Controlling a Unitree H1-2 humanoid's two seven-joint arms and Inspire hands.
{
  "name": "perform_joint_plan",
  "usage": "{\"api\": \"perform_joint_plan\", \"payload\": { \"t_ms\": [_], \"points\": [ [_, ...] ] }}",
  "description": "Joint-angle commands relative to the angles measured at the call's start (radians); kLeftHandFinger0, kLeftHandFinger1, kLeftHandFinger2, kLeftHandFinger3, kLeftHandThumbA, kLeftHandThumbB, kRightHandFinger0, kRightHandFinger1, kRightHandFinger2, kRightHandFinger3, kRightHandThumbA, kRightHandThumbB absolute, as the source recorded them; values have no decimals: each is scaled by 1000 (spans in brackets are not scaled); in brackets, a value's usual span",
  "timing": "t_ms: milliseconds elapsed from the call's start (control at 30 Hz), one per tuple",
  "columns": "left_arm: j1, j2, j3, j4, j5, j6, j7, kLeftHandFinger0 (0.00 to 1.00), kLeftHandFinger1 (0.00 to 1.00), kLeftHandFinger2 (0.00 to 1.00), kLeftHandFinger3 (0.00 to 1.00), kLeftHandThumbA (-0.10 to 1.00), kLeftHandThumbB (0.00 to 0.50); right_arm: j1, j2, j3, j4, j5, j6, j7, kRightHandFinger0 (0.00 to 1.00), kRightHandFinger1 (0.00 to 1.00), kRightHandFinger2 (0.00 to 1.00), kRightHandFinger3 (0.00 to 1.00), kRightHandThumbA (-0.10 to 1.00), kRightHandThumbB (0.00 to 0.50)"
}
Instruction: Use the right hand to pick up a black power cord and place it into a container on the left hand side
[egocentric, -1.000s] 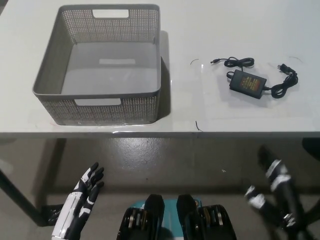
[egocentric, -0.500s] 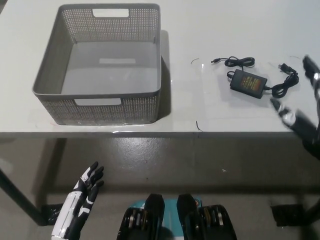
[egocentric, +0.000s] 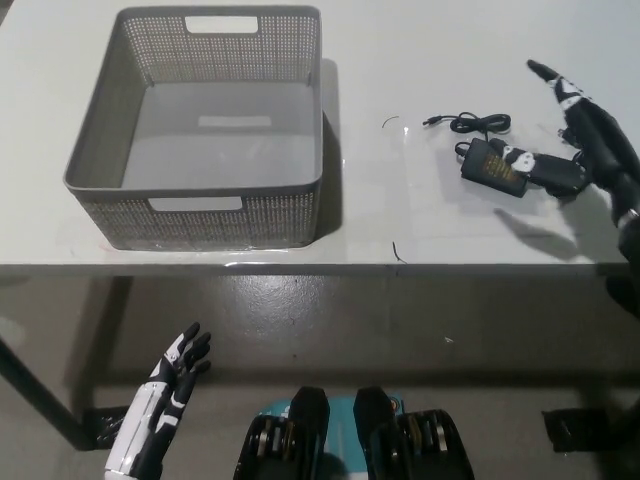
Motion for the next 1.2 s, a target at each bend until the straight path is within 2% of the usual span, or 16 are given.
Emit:
{"api": "perform_joint_plan", "payload": {
  "t_ms": [0, 100, 133, 233, 267, 533, 800, 1167],
  "points": [
    [-11, 19, 7, -35, -6, -6, -10, 1000, 1000, 1000, 1000, 918, 240, -109, -35, 48, 45, -69, 42, 58, 1000, 1000, 1000, 1000, 720, 443],
    [-15, 21, 8, -26, -8, -11, -13, 1000, 1000, 1000, 1000, 910, 239, -136, -40, 79, 66, -88, 61, 78, 1000, 1000, 1000, 1000, 739, 442],
    [-14, 20, 7, -26, -18, -12, -17, 1000, 1000, 1000, 1000, 899, 226, -142, -44, 94, 79, -105, 54, 74, 1000, 1000, 1000, 1000, 774, 452],
    [-12, 20, 7, -31, -22, -5, -18, 1000, 1000, 1000, 1000, 895, 232, -150, -49, 118, 83, -123, 70, 88, 1000, 1000, 1000, 1000, 801, 482],
    [-10, 21, 7, -33, -18, -6, -18, 1000, 1000, 1000, 1000, 902, 226, -155, -53, 134, 73, -138, 99, 113, 1000, 1000, 1000, 1000, 816, 500],
    [-12, 23, 8, -21, -9, -20, -15, 1000, 1000, 1000, 1000, 899, 233, -164, -65, 167, 65, -164, 160, 167, 1000, 1000, 1000, 1000, 780, 500],
    [-12, 24, 8, -28, -8, -15, -14, 1000, 1000, 1000, 1000, 916, 252, -192, -73, 213, 79, -233, 199, 196, 1000, 1000, 1000, 1000, 854, 500],
    [-18, 24, 4, -27, -20, -7, -20, 1000, 1000, 1000, 1000, 904, 230, -251, -61, 210, 221, -231, 157, 154, 1000, 1000, 1000, 1000, 859, 500]
  ]
}}
